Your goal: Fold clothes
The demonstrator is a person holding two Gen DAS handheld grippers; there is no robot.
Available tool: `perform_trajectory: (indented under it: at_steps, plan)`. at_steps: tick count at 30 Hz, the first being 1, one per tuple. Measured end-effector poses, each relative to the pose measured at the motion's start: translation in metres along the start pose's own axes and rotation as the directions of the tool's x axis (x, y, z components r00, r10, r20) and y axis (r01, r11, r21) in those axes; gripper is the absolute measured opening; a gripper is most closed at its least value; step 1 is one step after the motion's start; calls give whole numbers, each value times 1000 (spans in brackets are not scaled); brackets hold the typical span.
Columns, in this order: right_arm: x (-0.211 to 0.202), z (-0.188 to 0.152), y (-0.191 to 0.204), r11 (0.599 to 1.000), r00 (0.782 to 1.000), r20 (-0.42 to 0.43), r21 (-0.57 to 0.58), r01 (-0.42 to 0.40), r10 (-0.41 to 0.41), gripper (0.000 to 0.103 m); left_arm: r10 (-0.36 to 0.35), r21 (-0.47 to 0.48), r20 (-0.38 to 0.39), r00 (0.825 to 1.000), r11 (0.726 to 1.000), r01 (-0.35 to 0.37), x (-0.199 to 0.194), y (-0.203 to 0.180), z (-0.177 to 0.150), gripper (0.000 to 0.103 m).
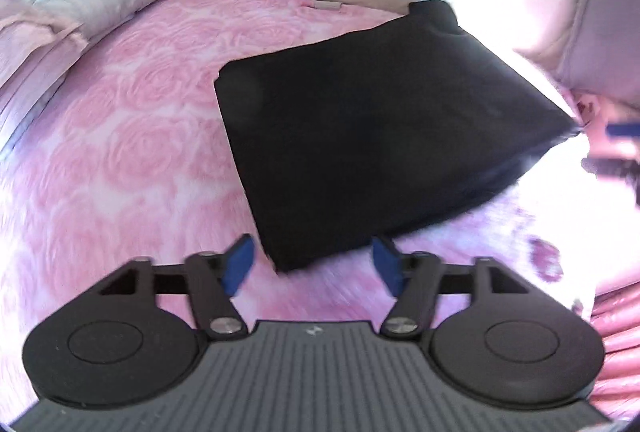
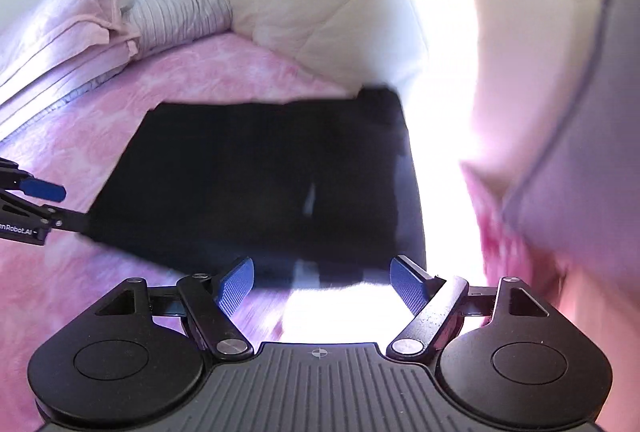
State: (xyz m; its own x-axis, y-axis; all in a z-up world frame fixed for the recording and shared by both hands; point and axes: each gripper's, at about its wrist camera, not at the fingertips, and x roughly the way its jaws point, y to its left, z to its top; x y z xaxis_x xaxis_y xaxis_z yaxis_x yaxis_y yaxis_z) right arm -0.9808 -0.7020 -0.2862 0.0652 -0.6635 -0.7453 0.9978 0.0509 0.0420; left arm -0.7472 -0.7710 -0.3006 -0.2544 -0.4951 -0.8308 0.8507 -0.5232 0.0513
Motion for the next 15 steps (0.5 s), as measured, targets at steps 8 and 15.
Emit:
perform_trajectory:
  at_steps: [8, 15]
  plan:
    - [-79, -24, 54, 999, 999, -36, 43, 29, -27, 78, 18, -88, 64, 998, 996, -13, -91, -18, -42, 81]
    - [-159, -23, 107, 996, 996, -51, 59, 73, -70, 78, 7, -118, 113, 994, 993, 7, -184, -6, -75, 85]
